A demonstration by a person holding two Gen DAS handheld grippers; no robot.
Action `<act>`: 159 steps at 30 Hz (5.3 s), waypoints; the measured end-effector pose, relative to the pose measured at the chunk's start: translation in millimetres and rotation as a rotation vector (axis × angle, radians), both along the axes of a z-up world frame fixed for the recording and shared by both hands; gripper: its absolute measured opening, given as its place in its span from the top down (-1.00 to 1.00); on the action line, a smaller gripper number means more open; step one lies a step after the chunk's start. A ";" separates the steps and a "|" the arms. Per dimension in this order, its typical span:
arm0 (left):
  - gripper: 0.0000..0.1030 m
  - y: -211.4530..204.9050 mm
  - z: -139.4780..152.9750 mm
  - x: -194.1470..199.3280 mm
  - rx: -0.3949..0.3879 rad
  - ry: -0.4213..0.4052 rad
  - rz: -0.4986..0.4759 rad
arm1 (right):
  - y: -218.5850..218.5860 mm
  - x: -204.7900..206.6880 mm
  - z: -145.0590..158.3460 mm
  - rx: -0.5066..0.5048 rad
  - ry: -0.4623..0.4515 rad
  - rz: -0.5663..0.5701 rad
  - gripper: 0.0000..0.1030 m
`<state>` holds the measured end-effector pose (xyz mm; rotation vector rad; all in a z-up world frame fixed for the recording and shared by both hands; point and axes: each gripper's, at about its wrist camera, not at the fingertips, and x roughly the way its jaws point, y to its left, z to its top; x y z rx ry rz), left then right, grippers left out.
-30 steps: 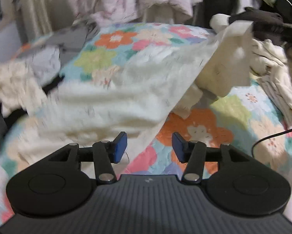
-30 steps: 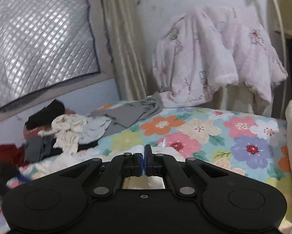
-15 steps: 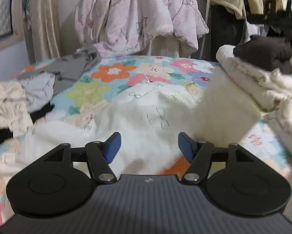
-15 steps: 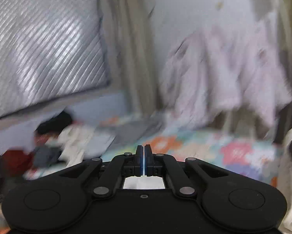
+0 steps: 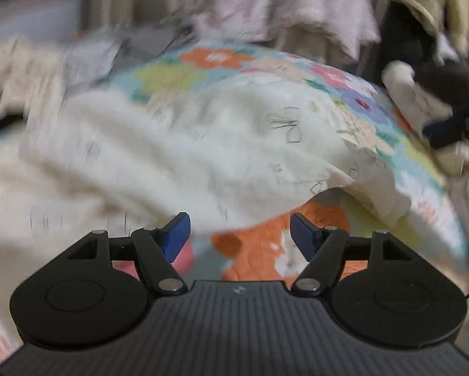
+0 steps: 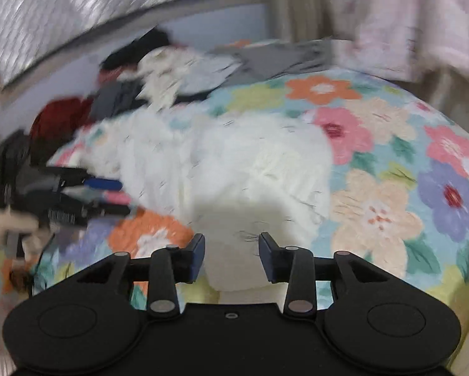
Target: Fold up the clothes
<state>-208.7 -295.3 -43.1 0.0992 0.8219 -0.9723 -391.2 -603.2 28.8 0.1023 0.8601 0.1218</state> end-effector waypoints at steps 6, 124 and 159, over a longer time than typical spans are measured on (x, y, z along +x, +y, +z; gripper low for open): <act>-0.42 29.3 -0.5 -18.4 -0.084 0.017 0.164 | 52.6 27.6 -12.0 -0.139 -0.066 0.171 -0.08; 0.97 60.5 29.3 -62.5 0.042 -0.175 0.240 | -73.4 5.2 -65.3 0.203 -0.022 -0.386 0.02; 0.95 37.0 18.6 -77.7 0.129 0.000 0.089 | -1.3 -29.7 -63.1 -0.716 0.089 -0.297 0.93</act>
